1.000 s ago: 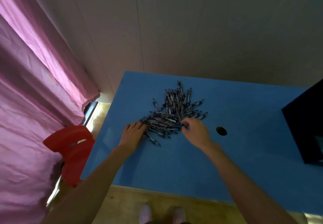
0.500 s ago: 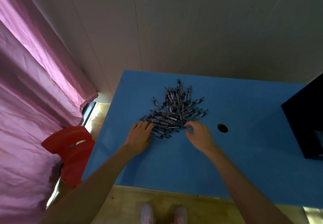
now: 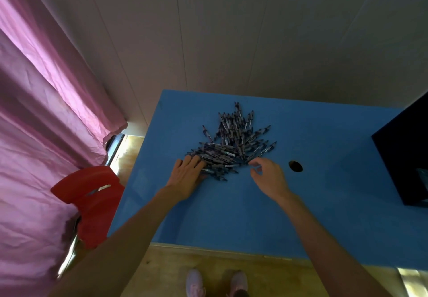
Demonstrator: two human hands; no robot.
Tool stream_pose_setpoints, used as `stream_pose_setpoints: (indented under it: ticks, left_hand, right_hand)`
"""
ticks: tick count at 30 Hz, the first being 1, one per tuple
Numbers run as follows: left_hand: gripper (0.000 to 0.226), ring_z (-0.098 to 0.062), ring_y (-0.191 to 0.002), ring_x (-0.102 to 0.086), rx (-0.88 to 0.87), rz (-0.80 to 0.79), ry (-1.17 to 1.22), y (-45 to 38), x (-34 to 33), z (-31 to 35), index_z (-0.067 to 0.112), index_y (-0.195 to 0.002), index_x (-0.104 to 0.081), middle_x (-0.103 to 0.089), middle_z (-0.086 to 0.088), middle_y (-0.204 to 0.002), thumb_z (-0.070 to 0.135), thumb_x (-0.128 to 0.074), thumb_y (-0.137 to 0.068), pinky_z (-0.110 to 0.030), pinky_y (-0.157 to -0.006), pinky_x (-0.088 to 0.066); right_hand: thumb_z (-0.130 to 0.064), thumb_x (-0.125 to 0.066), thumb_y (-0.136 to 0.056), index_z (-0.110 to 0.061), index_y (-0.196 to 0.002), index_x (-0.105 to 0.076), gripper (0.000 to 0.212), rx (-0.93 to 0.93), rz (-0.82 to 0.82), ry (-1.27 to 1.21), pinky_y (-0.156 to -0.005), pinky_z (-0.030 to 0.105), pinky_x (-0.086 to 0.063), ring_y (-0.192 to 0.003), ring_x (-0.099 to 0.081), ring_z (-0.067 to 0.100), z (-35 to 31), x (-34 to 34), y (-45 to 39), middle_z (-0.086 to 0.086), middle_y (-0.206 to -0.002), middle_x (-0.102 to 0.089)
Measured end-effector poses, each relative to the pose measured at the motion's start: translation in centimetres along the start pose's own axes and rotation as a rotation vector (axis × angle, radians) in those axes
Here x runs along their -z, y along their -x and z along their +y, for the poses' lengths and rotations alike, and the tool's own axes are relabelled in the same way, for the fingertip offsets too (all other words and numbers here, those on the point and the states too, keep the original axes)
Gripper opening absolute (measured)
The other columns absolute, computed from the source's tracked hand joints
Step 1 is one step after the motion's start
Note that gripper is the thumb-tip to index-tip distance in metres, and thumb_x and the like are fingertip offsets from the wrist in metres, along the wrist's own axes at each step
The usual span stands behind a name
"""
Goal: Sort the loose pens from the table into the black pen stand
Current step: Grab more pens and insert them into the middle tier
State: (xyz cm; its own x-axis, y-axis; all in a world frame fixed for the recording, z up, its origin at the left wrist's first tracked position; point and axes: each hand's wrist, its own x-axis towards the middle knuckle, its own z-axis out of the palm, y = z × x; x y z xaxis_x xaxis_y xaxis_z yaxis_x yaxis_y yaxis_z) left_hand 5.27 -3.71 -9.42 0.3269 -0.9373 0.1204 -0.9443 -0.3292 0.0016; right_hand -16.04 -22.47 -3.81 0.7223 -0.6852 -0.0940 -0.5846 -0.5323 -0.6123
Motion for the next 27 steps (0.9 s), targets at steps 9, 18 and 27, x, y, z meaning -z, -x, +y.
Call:
stream_pose_setpoints:
  ticks: [9, 18, 27]
  left_hand:
    - [0.031, -0.027, -0.087, -0.048, 0.032, -0.194, 0.109, 1.6, 0.5, -0.8, 0.015, -0.108, -0.045, -0.058, -0.007, -0.103, 0.019, -0.069, -0.090, -0.036, -0.077, -0.044]
    - [0.019, -0.026, -0.066, -0.057, 0.092, -0.186, 0.188, 0.6, 2.1, -1.3, 0.016, -0.111, -0.050, -0.064, -0.006, -0.078, 0.032, -0.047, -0.102, -0.033, -0.057, -0.043]
    - [0.046, -0.029, -0.096, -0.061, -0.002, -0.141, 0.020, -0.4, -0.1, -2.4, 0.021, -0.145, -0.043, -0.069, -0.005, -0.098, 0.016, -0.052, -0.100, -0.035, -0.078, -0.040]
  right_hand:
    - [-0.017, -0.062, -0.097, -0.019, -0.116, -0.067, 0.020, -0.011, -0.004, -0.057, -0.086, 0.023, -0.046, -0.098, -0.059, 0.009, -0.3, -0.9, 0.1, -0.002, -0.118, -0.066]
    - [-0.016, -0.060, -0.097, -0.018, -0.117, -0.067, 0.021, -0.017, 0.000, -0.045, -0.088, 0.026, -0.049, -0.099, -0.061, 0.012, 0.0, -1.3, 0.1, -0.003, -0.118, -0.065]
    - [-0.014, -0.061, -0.097, -0.016, -0.116, -0.068, 0.020, -0.037, 0.017, -0.051, -0.088, 0.025, -0.048, -0.097, -0.060, 0.010, 1.0, -0.9, 0.6, -0.002, -0.117, -0.066]
